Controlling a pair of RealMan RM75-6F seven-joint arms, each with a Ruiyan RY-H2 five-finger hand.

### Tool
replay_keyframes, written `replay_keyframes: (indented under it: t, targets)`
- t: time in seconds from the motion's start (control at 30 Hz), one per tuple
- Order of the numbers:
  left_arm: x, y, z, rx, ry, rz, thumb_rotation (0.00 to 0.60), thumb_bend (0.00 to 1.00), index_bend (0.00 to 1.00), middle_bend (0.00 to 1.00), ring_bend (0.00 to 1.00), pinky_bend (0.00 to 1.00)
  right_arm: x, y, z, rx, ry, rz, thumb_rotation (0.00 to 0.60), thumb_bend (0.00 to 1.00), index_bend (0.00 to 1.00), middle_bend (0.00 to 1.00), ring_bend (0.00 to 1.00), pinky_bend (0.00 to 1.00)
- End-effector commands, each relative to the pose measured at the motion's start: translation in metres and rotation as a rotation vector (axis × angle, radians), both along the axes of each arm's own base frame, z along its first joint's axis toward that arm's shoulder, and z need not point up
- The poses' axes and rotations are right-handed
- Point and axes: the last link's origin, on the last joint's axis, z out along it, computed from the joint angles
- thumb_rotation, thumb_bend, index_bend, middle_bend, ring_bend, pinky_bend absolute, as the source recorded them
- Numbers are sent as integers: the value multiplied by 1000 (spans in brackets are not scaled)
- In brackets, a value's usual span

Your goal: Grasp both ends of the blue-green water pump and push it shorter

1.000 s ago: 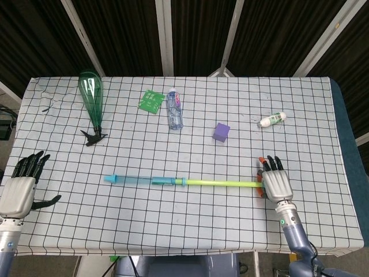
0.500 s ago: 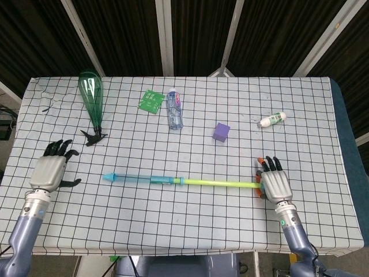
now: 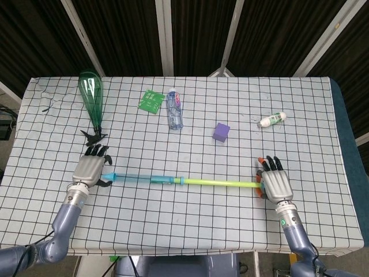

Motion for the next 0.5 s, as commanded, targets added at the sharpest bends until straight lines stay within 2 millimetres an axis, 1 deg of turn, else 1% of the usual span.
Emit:
replay_keyframes:
  t: [0.03, 0.13, 0.27, 0.5]
  targets:
    - [4, -2, -8, -13, 9, -9, 600, 272, 408, 87, 0, 0, 0, 0, 0, -2, -1, -1, 600, 406, 622, 187, 0, 0]
    - [6, -2, -14, -23, 7, -6, 600, 286, 423, 93, 0, 0, 0, -1, 1, -3, -6, -2, 600, 406, 622, 187, 0, 0]
    - [8, -2, -21, -23, 7, -5, 600, 317, 466, 106, 0, 0, 1, 0, 1, -2, -7, 0, 600, 407, 622, 187, 0, 0]
    - [7, -2, -24, -14, 21, -13, 600, 408, 529, 115, 0, 0, 0, 0, 1, -2, -5, -2, 600, 407, 622, 188, 0, 0]
